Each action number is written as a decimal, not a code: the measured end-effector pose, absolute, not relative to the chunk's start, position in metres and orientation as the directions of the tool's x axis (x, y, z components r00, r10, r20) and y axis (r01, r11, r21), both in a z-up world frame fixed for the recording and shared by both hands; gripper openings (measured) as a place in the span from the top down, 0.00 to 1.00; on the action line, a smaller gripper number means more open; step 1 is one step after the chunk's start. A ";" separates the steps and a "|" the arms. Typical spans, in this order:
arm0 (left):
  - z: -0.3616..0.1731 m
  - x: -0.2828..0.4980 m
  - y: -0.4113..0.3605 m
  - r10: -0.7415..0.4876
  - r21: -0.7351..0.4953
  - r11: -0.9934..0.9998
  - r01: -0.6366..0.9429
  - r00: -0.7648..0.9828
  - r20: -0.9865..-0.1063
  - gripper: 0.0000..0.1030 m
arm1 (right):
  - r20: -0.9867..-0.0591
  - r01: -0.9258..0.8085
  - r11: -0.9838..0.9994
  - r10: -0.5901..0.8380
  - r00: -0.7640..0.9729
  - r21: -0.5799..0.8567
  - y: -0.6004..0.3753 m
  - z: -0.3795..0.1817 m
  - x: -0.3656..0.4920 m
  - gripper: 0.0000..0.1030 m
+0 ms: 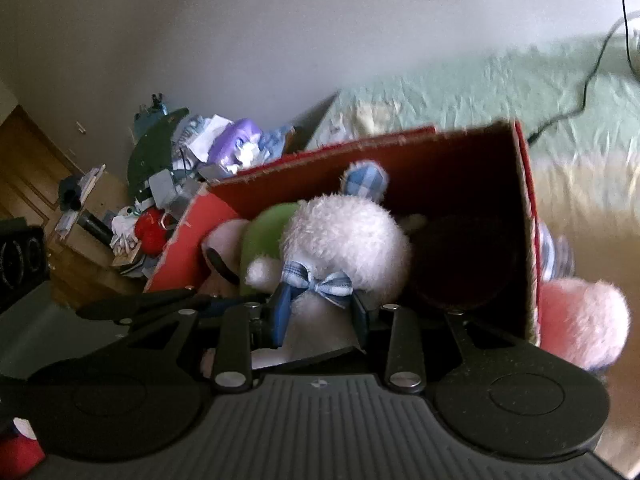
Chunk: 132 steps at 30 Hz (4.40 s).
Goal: Organize objects
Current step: 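Lower the white bunny plush into the red box beside the green bean, then open the right tool and withdraw it from the red box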
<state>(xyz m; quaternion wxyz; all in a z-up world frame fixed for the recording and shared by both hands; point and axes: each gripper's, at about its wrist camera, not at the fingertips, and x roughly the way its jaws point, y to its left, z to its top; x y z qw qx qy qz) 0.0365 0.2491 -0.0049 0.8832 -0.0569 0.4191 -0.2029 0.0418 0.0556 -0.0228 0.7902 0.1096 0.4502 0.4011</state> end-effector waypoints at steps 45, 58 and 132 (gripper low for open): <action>0.002 0.040 0.248 -0.257 -0.131 0.962 0.240 0.625 -0.737 0.21 | -0.582 -0.461 0.678 0.732 0.354 0.573 0.043 -0.011 0.043 0.61; 0.001 0.041 0.239 -0.216 -0.094 0.970 0.225 0.616 -0.757 0.13 | -0.534 -0.464 0.670 0.742 0.405 0.579 0.033 -0.009 0.033 0.61; 0.059 -0.031 0.151 -0.155 0.022 0.973 0.228 0.728 -0.668 0.09 | -0.289 -0.446 0.480 0.855 0.430 0.756 -0.104 0.000 -0.007 0.60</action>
